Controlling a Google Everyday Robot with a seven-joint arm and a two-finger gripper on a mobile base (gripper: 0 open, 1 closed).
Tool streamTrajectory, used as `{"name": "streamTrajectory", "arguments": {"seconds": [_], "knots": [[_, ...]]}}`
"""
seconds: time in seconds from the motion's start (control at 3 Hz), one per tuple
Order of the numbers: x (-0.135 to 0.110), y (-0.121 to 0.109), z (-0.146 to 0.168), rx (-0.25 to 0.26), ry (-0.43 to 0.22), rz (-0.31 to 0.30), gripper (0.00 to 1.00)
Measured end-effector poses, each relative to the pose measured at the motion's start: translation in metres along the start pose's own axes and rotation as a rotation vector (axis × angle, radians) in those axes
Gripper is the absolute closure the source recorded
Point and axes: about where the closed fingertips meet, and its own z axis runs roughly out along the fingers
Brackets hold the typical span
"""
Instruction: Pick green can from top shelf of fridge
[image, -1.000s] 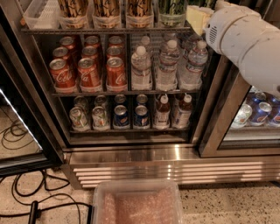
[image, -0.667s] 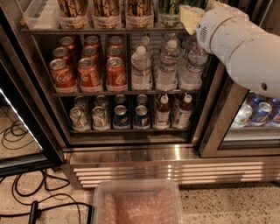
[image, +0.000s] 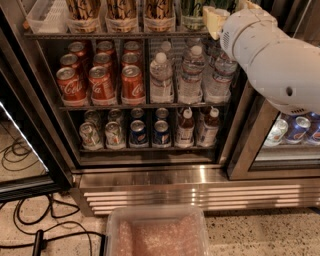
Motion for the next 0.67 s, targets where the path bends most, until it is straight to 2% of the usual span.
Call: {"name": "streamTrajectory", "arguments": {"seconds": [0.67], "knots": [[-0.0074,-0.0070,-0.0041,0.081,0.006,-0.037,0.42]]}}
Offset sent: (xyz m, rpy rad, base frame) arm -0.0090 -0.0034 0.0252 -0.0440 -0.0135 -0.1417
